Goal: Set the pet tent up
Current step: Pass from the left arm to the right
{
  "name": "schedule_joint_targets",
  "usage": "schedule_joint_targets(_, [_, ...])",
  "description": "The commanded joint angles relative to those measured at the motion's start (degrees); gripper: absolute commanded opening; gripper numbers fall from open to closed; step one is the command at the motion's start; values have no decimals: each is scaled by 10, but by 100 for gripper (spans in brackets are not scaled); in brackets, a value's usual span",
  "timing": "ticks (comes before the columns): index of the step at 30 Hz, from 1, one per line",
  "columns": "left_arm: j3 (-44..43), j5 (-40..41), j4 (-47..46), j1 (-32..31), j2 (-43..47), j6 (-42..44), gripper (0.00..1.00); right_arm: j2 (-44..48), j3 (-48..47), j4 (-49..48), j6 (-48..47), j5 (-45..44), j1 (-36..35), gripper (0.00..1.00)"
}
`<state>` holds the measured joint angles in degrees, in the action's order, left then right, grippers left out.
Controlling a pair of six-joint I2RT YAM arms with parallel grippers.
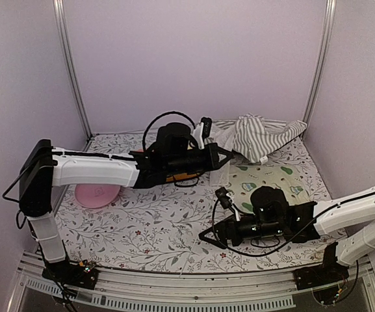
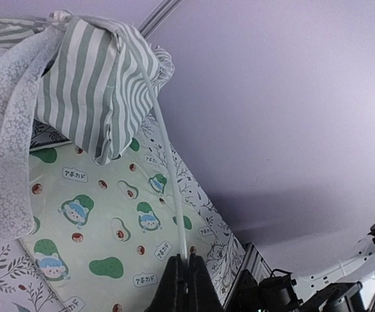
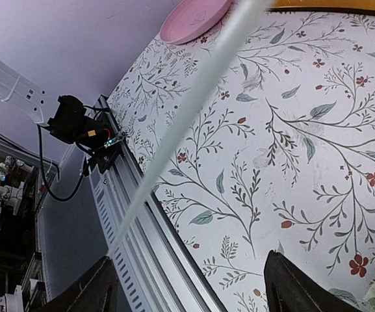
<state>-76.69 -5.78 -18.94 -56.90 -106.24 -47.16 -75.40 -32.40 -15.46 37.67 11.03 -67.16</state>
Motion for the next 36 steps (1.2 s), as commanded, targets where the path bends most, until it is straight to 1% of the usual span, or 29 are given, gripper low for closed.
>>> schedule_joint_targets(1, [-45, 6, -54, 9, -11, 31, 0, 1, -19, -10, -7, -11, -7, 78])
schedule_joint_targets(7, [-65, 0, -55, 14, -30, 27, 0, 0, -29, -9, -14, -18, -17, 74])
schedule_joint_targets(12, [-71, -4, -67, 14, -40, 18, 0, 39, -4, -11, -9, -53, -28, 76])
schedule_joint_targets(15, [-79, -8, -71, 14, -47, 13, 0, 65, 16, -27, -4, -60, -30, 81])
schedule_joint_targets(17, [-83, -8, -72, 14, -51, 11, 0, 56, 9, -24, -7, -56, -31, 82])
schedule_joint_targets(22, [-91, -9, -70, 14, -57, 14, 0, -9, -29, -10, -9, -46, -37, 83])
schedule_joint_targets(27, [-92, -4, -64, 15, -54, 23, 0, -20, -36, -17, -9, -66, -38, 83])
schedule_joint_targets(31, [-98, -9, -57, 16, -55, 34, 0, -28, -31, -41, -13, -69, -39, 83])
schedule_joint_targets(36, [-106, -32, -61, 16, -59, 46, 0, -33, -31, -65, -26, -65, -40, 84])
